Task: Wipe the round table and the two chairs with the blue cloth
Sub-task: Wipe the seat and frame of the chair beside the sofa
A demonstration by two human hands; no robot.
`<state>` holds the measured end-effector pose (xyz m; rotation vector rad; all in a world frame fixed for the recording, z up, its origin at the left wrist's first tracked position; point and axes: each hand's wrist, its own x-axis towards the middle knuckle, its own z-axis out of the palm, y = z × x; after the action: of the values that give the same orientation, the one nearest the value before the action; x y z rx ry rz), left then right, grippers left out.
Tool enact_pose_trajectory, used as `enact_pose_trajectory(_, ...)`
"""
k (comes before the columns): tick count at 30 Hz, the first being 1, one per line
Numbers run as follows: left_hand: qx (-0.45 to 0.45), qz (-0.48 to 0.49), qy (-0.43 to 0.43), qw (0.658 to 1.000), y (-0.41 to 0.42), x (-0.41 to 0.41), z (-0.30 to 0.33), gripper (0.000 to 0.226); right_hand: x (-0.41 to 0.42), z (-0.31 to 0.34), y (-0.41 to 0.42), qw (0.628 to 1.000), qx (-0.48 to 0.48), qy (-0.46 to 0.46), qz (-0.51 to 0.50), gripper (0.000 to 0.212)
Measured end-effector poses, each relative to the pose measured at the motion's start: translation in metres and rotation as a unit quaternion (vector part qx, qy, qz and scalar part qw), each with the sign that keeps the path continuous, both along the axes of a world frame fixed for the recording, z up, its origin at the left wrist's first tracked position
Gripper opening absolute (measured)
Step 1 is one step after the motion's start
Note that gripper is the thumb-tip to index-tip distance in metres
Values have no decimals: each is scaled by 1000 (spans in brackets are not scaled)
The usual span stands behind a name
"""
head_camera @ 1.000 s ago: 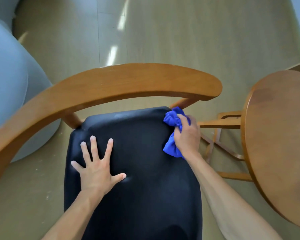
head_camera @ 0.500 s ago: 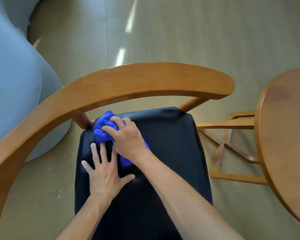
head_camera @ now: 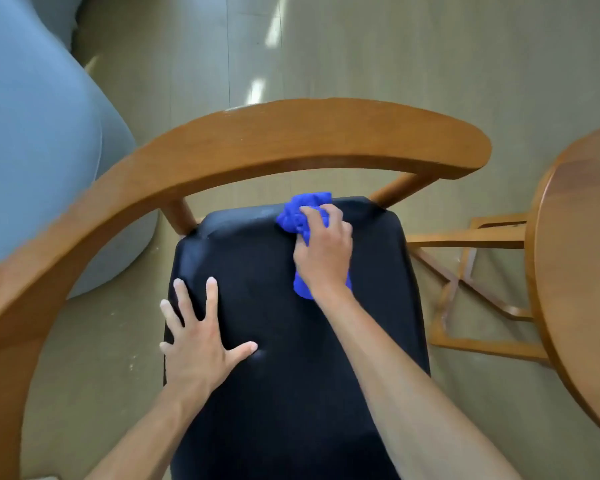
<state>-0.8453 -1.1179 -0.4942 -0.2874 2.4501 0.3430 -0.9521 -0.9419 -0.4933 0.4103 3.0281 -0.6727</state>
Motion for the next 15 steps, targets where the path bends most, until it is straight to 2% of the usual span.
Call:
enact_pose_trajectory(2, 28, 18, 0, 999, -4, 2, 1, 127, 26, 5, -27, 990, 7, 1, 139, 41)
enact_pose_trajectory(5, 108, 53, 14, 993, -24, 0, 4, 117, 84, 14, -23, 961, 14, -2, 276, 41)
enact_pose_trajectory(6, 126, 59, 22, 990, -30, 0, 5, 113, 111, 16, -15, 937, 16, -13, 349, 38)
enact_pose_trajectory(8, 128, 87, 33, 987, -36, 5, 10, 107, 165, 16, 1, 856, 36, -45, 513, 29)
enact_pose_trajectory(10, 114, 119, 16, 986, -30, 14, 15, 107, 192, 15, 11, 809, 49, -50, 583, 27)
enact_pose_trajectory(12, 118, 138, 4, 983, -24, 23, 15, 106, 171, 14, 5, 807, 45, -37, 587, 34)
enact_pose_trajectory(15, 142, 158, 8, 977, -26, 24, 11, 108, 85, 16, -30, 868, 69, 7, 491, 44)
